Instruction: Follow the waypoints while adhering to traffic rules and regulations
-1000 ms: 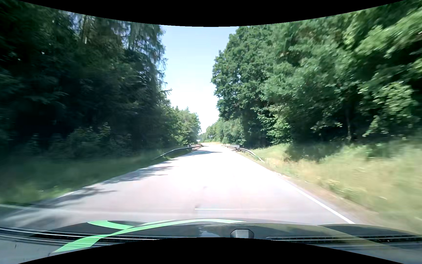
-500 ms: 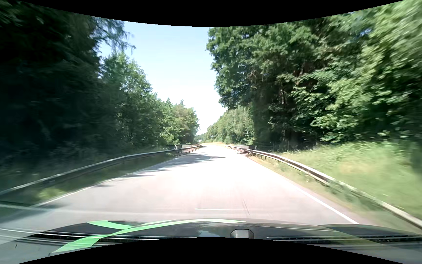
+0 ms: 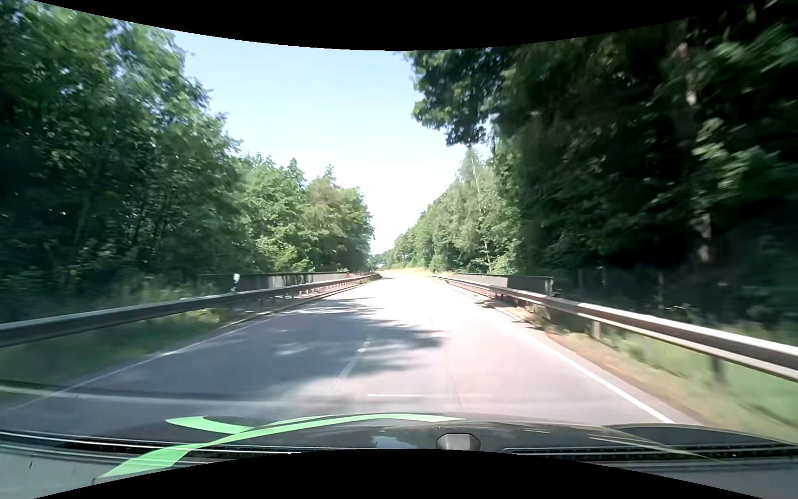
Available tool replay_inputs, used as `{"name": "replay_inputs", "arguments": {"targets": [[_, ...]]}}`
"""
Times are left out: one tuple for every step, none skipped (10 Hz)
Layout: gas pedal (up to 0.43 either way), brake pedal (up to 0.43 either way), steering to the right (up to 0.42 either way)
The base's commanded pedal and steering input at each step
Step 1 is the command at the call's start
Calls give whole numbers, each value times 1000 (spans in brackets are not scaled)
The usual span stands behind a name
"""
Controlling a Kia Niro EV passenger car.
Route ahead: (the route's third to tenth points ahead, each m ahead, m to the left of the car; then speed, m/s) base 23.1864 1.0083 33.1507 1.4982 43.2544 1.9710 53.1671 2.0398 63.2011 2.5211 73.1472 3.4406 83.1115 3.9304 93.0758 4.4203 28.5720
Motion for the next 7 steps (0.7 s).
{"name": "replay_inputs", "arguments": {"targets": [[240, 0, -7], [228, 0, -7], [220, 0, -7], [220, 0, -7], [220, 0, -7], [220, 0, -8], [220, 0, -8]]}}
